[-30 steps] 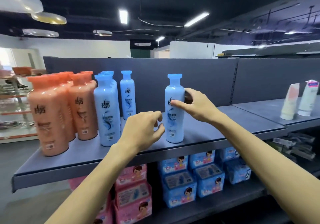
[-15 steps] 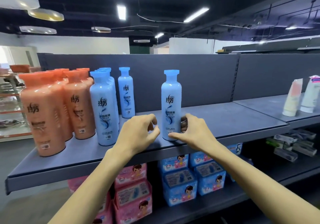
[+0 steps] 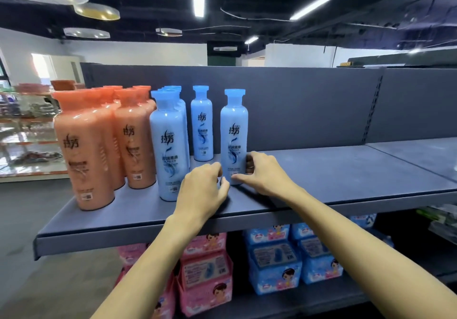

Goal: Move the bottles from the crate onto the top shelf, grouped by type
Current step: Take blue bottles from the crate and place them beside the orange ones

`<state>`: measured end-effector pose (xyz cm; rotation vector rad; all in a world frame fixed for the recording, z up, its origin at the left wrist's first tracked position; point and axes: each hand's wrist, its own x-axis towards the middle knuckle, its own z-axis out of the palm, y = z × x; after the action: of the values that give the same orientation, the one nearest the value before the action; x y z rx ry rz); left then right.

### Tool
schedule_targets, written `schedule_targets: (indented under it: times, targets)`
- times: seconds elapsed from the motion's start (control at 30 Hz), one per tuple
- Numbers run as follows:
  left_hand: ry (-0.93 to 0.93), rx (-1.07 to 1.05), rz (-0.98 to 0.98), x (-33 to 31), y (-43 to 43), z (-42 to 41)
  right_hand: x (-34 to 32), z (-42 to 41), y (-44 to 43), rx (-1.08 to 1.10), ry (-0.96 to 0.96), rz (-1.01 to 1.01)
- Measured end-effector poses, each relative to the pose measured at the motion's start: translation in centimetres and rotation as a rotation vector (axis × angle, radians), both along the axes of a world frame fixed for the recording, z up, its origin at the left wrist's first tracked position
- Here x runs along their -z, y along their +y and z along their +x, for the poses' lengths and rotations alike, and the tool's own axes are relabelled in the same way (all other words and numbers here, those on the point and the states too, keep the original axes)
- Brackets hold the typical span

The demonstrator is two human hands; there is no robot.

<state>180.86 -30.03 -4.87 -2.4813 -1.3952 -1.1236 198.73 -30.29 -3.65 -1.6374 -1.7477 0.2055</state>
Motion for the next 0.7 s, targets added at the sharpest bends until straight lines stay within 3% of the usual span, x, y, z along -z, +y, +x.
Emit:
schedule_targets:
  times: [0.7]
  targets:
    - [0.017,-0.167,0.055,0.6,2.5,1.4,-0.6,-3.5,8.9,-0.103,0.038,-0.103]
